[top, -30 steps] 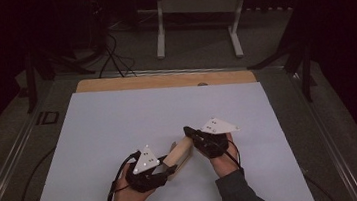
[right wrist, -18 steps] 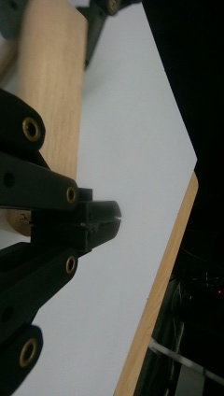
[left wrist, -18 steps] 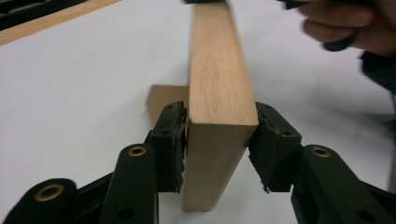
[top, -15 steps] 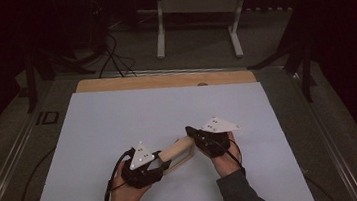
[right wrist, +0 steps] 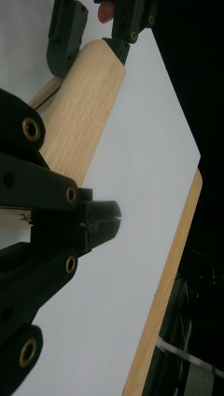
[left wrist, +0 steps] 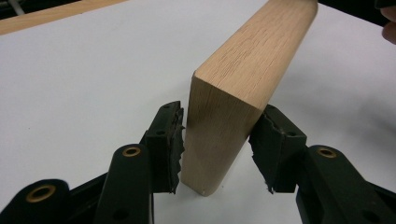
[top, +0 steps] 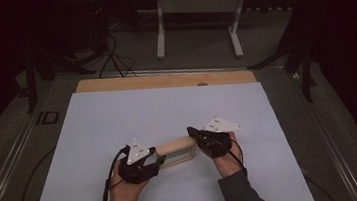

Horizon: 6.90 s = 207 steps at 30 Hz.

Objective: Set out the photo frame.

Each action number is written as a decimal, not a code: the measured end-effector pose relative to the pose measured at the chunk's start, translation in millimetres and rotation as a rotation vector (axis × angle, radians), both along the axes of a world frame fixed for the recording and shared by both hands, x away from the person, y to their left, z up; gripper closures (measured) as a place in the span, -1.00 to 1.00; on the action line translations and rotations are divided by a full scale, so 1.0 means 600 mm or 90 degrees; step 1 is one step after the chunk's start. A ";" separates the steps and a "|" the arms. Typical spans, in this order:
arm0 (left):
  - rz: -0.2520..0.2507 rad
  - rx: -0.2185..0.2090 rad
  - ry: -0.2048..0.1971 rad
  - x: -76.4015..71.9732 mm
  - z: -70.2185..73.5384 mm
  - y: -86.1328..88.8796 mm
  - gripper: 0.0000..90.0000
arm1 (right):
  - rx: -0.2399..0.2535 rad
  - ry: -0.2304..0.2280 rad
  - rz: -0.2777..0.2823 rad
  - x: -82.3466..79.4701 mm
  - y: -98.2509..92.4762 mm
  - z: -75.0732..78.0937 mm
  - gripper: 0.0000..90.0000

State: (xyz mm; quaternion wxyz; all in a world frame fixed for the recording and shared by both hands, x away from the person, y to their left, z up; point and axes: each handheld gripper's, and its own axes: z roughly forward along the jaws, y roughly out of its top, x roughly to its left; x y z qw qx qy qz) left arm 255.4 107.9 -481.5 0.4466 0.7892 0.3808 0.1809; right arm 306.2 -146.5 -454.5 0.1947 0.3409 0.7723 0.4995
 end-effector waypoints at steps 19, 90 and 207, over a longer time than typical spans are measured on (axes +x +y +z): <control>0.005 -0.005 0.004 0.004 -0.006 -0.001 0.25 | 0.005 0.000 0.037 0.001 -0.015 0.006 0.77; -0.001 -0.032 -0.005 0.015 -0.001 0.014 0.30 | -0.073 0.051 0.156 0.010 -0.026 -0.032 0.21; 0.025 -0.087 0.089 0.171 -0.054 0.038 0.28 | 0.021 0.130 0.066 0.137 0.003 -0.096 -0.07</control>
